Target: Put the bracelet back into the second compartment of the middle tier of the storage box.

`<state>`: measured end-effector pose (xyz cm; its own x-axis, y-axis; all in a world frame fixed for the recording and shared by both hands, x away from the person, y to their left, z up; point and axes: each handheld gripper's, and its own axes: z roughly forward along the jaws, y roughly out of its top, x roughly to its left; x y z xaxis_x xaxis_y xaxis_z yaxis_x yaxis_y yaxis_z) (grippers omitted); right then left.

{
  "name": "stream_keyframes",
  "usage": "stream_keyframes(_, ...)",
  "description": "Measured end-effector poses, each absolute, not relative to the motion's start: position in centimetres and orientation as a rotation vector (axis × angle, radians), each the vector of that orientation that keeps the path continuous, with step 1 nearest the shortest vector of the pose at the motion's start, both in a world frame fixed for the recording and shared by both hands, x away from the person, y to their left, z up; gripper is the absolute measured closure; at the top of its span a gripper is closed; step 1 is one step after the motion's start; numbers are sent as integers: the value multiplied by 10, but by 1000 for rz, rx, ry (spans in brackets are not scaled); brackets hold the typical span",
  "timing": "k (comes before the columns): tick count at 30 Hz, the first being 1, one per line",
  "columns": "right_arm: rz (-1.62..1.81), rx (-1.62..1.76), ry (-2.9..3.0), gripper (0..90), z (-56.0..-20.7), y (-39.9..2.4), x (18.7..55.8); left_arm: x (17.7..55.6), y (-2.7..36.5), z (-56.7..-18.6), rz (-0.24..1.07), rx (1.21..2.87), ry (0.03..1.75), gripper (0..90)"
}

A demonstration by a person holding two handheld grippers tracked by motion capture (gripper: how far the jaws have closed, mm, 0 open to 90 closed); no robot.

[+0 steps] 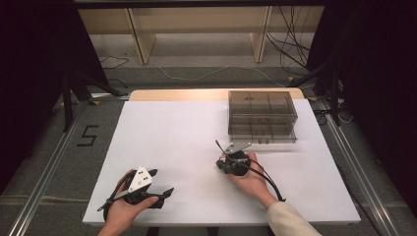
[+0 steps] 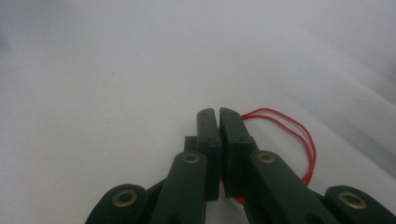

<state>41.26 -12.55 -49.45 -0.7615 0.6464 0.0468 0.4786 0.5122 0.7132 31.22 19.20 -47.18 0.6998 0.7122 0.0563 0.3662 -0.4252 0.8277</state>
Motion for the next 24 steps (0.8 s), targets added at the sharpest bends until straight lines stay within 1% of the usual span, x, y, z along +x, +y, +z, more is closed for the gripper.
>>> stream_keyframes(10, 1107, 995, 2511, 889, -494, -127, 412, 312, 193, -471, 517, 2052, 819, 163)
stream_keyframes(24, 1164, 1016, 2468, 890, -480, -136, 409, 312, 193, -471, 519, 2049, 819, 164)
